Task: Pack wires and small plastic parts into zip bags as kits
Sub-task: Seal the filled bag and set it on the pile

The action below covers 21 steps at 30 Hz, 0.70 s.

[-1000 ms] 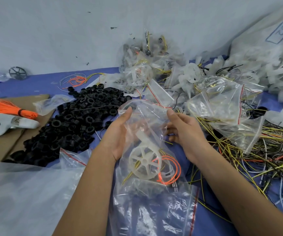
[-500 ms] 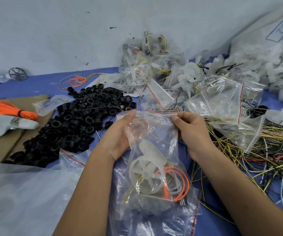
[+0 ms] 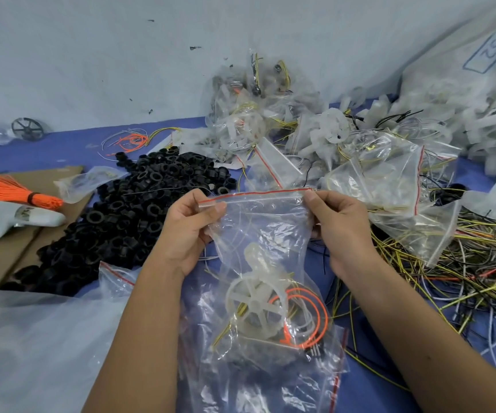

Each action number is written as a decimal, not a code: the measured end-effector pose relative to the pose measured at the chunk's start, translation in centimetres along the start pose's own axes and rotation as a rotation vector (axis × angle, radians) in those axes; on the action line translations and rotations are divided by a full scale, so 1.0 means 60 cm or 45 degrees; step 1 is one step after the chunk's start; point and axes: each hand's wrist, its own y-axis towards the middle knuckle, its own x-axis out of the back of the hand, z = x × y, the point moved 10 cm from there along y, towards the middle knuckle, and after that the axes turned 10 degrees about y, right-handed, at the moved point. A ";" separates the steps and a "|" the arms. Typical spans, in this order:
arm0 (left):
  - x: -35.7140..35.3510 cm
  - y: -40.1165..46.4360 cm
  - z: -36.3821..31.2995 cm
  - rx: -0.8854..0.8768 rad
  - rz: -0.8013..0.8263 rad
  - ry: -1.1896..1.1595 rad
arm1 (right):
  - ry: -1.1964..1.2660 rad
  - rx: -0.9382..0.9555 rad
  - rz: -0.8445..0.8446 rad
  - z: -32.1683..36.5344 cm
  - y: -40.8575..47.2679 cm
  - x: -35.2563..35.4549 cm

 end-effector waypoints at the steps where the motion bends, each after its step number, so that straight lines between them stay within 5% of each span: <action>1: 0.006 0.000 -0.004 -0.027 -0.052 0.025 | -0.044 0.039 -0.004 0.004 0.001 0.002; 6: 0.010 -0.026 -0.096 -0.544 -0.535 0.865 | -0.535 0.469 0.075 0.051 -0.012 -0.018; 10: -0.069 -0.044 -0.154 -0.950 -0.378 1.262 | -0.846 0.798 0.301 0.069 -0.045 -0.070; 15: -0.133 -0.024 -0.104 -0.688 0.051 1.171 | -0.891 0.902 0.417 0.073 -0.057 -0.088; 21: -0.125 -0.014 -0.079 -0.523 0.125 0.962 | -0.819 0.888 0.360 0.080 -0.056 -0.079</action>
